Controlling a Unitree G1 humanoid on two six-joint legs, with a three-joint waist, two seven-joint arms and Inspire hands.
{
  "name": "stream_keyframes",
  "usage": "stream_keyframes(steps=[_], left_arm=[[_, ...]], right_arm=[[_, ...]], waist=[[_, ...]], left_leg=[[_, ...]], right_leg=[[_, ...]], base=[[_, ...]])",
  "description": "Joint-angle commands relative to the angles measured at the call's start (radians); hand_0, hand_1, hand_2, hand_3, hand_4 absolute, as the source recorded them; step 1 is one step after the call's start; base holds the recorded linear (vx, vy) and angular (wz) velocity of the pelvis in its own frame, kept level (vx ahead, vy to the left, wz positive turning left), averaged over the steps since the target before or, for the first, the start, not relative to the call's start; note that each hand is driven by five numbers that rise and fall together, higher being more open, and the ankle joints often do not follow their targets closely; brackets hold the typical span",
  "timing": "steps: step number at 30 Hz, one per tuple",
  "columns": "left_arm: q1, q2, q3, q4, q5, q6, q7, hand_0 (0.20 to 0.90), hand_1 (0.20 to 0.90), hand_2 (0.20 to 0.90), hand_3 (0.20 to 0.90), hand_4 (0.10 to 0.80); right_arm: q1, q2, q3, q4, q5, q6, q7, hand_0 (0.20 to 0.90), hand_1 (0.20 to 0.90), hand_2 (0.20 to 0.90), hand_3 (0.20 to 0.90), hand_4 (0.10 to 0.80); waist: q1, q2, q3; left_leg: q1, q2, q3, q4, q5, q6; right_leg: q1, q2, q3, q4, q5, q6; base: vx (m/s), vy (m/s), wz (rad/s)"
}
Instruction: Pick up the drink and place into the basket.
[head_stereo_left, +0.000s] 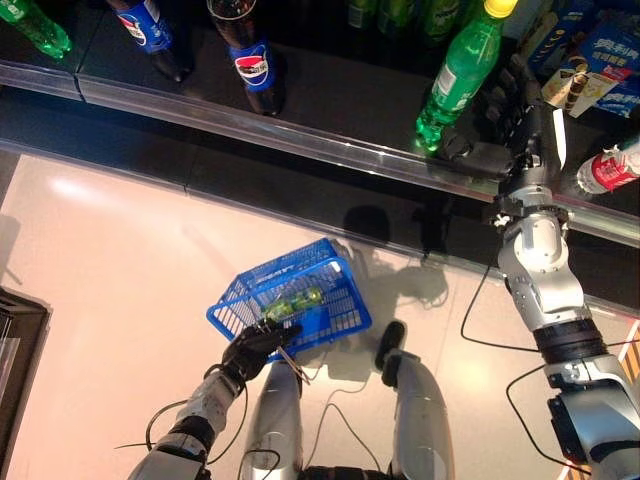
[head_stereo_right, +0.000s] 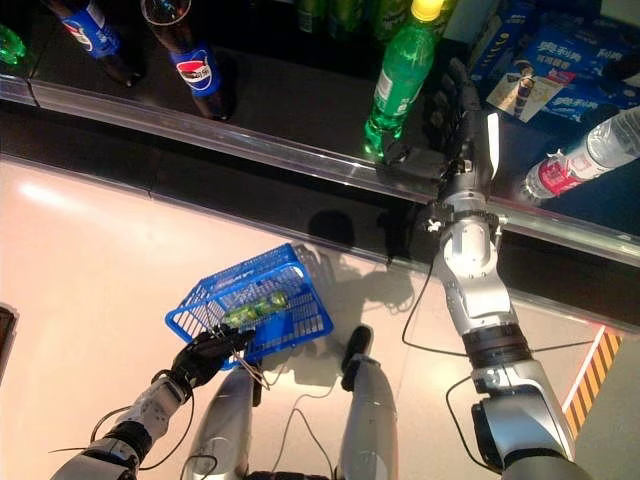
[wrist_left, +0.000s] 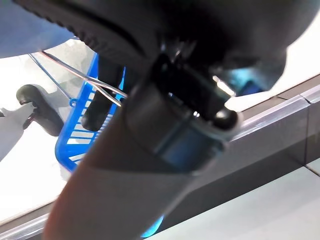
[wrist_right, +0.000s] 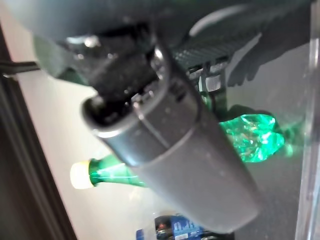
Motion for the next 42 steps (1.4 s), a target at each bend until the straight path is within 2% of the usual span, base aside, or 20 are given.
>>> stream_keyframes(steps=[1,21,35,36,37,38,42], left_arm=[[0.108,0.077,-0.056,-0.058,0.028,0.021,-0.050,0.300,0.300,0.300,0.200,0.100],[0.098,0.092,-0.106,-0.075,0.036,0.039,-0.056,0.300,0.300,0.300,0.200,0.100],[0.095,0.088,-0.133,-0.075,0.032,0.035,-0.060,0.300,0.300,0.300,0.200,0.100],[0.096,0.088,-0.136,-0.077,0.030,0.035,-0.059,0.300,0.300,0.300,0.200,0.100],[0.098,0.087,-0.140,-0.078,0.029,0.033,-0.058,0.300,0.300,0.300,0.200,0.100],[0.098,0.086,-0.142,-0.082,0.028,0.035,-0.058,0.300,0.300,0.300,0.200,0.100],[0.098,0.085,-0.147,-0.082,0.022,0.034,-0.059,0.300,0.300,0.300,0.200,0.100]], right_arm=[[-0.155,-0.091,-0.023,-0.045,0.018,-0.060,-0.024,0.900,0.900,0.900,0.900,0.800],[-0.389,-0.115,0.099,0.229,0.113,-0.002,0.024,0.900,0.900,0.900,0.900,0.800],[-0.459,-0.078,0.092,0.349,0.356,-0.002,0.109,0.900,0.900,0.900,0.900,0.800],[-0.461,-0.075,0.091,0.352,0.375,-0.002,0.113,0.660,0.660,0.660,0.620,0.520],[-0.467,-0.069,0.087,0.358,0.399,-0.003,0.118,0.571,0.571,0.571,0.516,0.416],[-0.471,-0.059,0.081,0.363,0.423,-0.003,0.129,0.300,0.300,0.300,0.200,0.100],[-0.475,-0.050,0.081,0.365,0.432,-0.003,0.135,0.300,0.300,0.300,0.200,0.100]], waist=[[0.021,0.004,-0.015],[0.065,0.028,-0.015],[0.080,0.041,-0.015],[0.081,0.042,-0.015],[0.082,0.044,-0.015],[0.083,0.046,-0.015],[0.083,0.049,-0.015]], left_leg=[[-0.053,0.012,-0.010,0.019,0.078,0.067],[-0.045,0.001,-0.023,0.009,0.080,0.068],[-0.039,-0.003,-0.023,-0.003,0.080,0.065],[-0.039,-0.003,-0.023,-0.004,0.080,0.065],[-0.038,-0.004,-0.022,-0.006,0.080,0.066],[-0.037,-0.006,-0.022,-0.010,0.082,0.066],[-0.037,-0.008,-0.020,-0.015,0.084,0.067]], right_leg=[[0.129,-0.062,0.021,-0.068,-0.020,0.082],[0.139,-0.074,-0.001,-0.066,-0.025,0.077],[0.141,-0.081,-0.012,-0.071,-0.027,0.077],[0.141,-0.081,-0.013,-0.072,-0.027,0.077],[0.141,-0.082,-0.015,-0.073,-0.026,0.077],[0.140,-0.081,-0.014,-0.074,-0.025,0.078],[0.136,-0.082,-0.013,-0.075,-0.024,0.078]], base=[[0.000,0.000,0.00],[0.000,0.000,0.00],[0.003,0.002,0.04],[0.000,0.000,0.00],[0.000,0.000,0.00],[0.000,0.000,0.00],[0.000,0.000,0.00]])
